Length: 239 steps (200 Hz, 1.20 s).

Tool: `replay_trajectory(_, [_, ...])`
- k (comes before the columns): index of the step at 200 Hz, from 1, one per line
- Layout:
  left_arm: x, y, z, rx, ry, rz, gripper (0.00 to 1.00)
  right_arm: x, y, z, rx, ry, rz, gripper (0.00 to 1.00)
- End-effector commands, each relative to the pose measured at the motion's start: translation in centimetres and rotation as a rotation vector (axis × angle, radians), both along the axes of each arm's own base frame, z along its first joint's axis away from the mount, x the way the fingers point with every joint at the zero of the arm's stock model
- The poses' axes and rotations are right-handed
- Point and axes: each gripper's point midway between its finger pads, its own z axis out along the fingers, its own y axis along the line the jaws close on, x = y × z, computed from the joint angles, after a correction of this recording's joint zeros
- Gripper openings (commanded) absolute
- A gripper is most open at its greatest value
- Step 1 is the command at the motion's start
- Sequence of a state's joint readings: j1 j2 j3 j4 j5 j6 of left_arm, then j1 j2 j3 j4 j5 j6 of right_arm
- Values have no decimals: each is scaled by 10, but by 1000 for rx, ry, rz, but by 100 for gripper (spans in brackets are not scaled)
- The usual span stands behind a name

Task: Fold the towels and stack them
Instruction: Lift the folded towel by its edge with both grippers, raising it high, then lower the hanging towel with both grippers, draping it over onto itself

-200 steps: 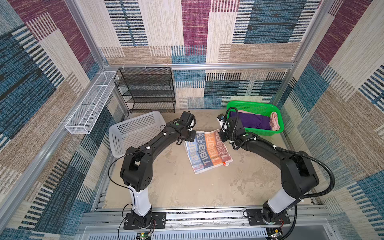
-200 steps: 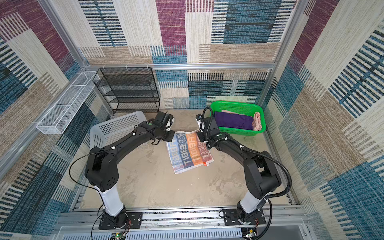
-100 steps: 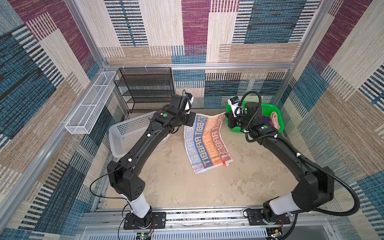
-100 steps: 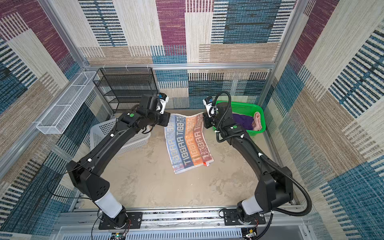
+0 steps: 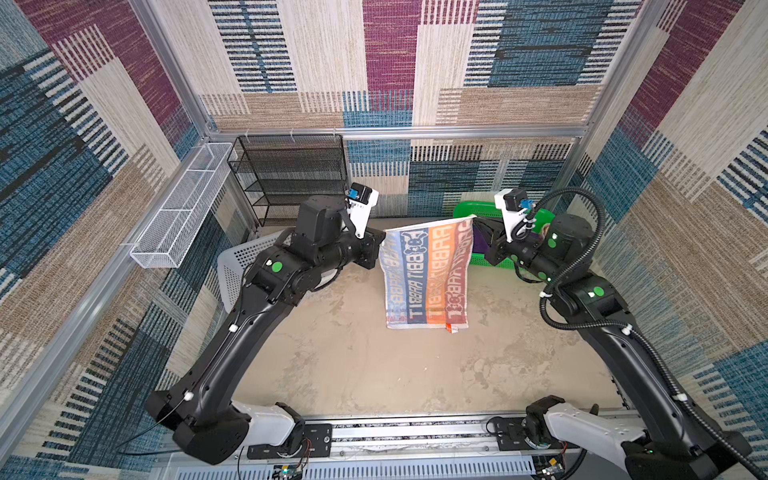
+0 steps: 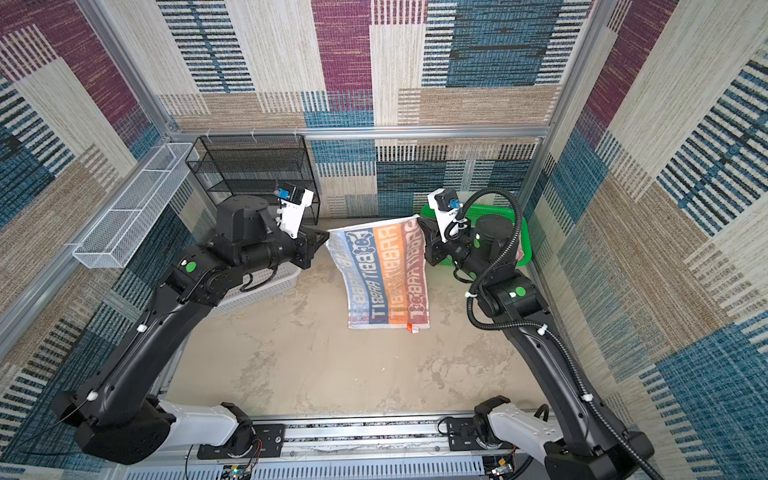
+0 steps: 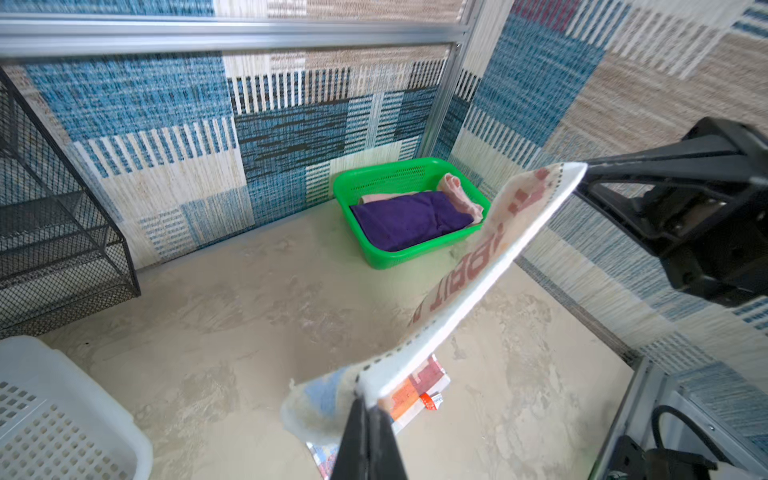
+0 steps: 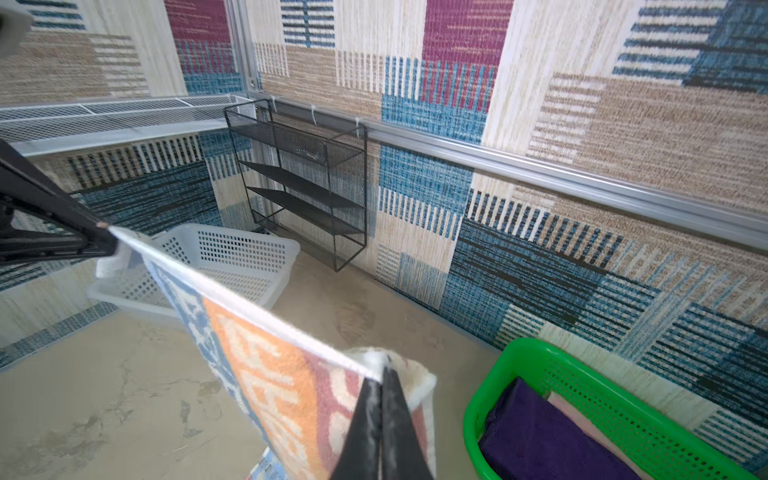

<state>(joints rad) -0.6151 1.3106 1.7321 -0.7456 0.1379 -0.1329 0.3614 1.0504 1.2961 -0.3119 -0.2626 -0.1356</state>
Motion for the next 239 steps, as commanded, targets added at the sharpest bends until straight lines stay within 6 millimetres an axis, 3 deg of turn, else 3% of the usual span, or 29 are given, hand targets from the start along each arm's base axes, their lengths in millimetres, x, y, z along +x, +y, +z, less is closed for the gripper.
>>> replay_trajectory(1, [-24,2,11,-54,6,-38,0,-20,3,13,39,-17,53,0])
replay_trajectory(28, [-41,10,20,-91,-10,-42,0,-34,1,22,63,-35,74,0])
replay_trajectory(51, [-46,16,25,-107,-29,-31,0,-34,-2,24,69,-42,55,0])
replay_trajectory(75, [-35,18,24,-90,-57,6,0,-13,-10,16,64,-31,-36,0])
replay_trajectory(101, [-6,22,16,-24,-88,108,0,18,-18,4,52,-24,-145,0])
replay_trajectory(143, [52,32,-18,138,-68,281,0,70,-7,-30,9,16,-186,0])
replay_trajectory(178, [93,54,-56,270,-52,437,0,108,8,-68,-28,78,-189,0])
replay_trajectory(202, [113,61,-82,326,-43,465,0,129,15,-101,-56,134,-190,0])
replay_trajectory(239, [126,50,-129,385,-23,419,0,148,22,-153,-118,222,-189,0])
